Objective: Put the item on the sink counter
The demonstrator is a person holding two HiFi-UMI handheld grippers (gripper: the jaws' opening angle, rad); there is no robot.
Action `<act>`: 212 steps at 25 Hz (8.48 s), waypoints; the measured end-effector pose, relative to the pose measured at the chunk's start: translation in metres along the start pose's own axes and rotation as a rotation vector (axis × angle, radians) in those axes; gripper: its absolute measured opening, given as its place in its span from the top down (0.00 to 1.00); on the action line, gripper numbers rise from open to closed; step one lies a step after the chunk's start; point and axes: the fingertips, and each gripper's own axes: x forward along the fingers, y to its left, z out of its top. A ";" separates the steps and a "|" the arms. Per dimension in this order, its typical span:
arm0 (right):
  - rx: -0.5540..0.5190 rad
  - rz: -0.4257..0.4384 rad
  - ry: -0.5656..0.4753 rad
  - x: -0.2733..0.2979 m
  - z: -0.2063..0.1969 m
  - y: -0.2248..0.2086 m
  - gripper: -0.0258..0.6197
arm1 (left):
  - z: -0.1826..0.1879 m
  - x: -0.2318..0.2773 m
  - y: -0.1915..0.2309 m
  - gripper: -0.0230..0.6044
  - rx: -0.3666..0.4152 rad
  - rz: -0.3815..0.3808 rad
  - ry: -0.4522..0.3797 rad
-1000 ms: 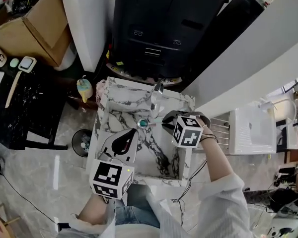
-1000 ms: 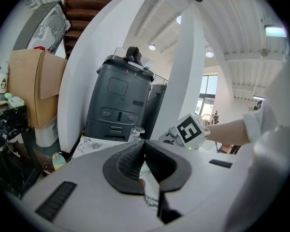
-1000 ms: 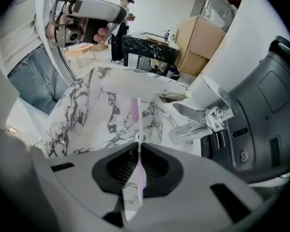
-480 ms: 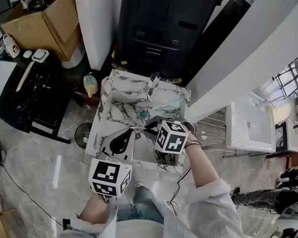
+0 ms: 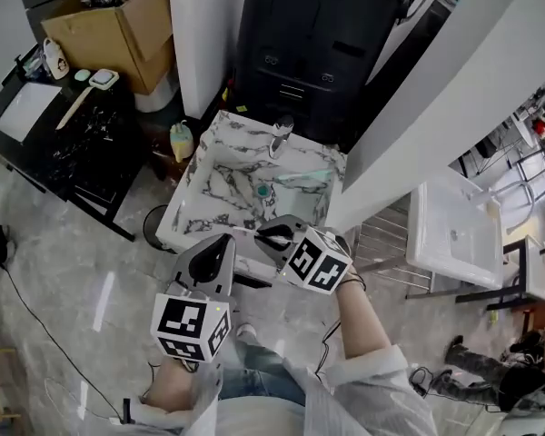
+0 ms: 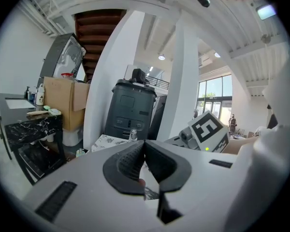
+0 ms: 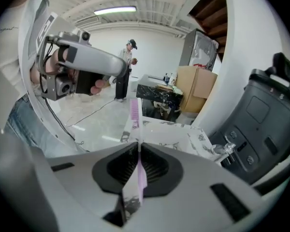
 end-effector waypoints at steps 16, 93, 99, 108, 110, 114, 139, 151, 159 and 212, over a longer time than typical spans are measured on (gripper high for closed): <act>0.055 -0.093 -0.396 -0.063 0.080 0.096 0.91 | -0.032 -0.097 0.001 0.94 -0.038 0.181 -0.003; 0.007 -0.326 0.273 0.380 -0.274 0.128 0.91 | -0.435 -0.073 0.163 0.94 -0.274 0.274 0.070; 0.025 -0.291 0.350 0.395 -0.297 0.129 0.90 | -0.441 -0.067 0.155 0.94 -0.276 0.260 0.071; 0.085 -0.255 0.345 0.370 -0.264 0.151 0.87 | -0.406 -0.090 0.157 0.94 -0.275 0.305 0.093; 0.100 -0.239 0.340 0.360 -0.251 0.158 0.87 | -0.389 -0.098 0.153 0.94 -0.272 0.309 0.102; 0.150 -0.213 0.333 0.335 -0.224 0.172 0.87 | -0.357 -0.113 0.141 0.94 -0.278 0.311 0.126; 0.467 -0.277 -0.122 0.112 0.038 0.098 0.87 | -0.100 -0.130 0.104 0.94 -0.183 0.273 0.007; 0.589 -0.279 -0.561 -0.070 0.127 0.063 0.87 | 0.005 -0.123 0.019 0.94 -0.085 0.093 -0.121; 0.513 -0.325 -0.662 -0.146 0.137 0.087 0.91 | 0.032 -0.125 -0.051 0.94 -0.020 -0.024 -0.175; 0.553 -0.365 -0.613 -0.158 0.128 0.105 0.95 | 0.041 -0.137 -0.064 0.94 0.046 -0.133 -0.175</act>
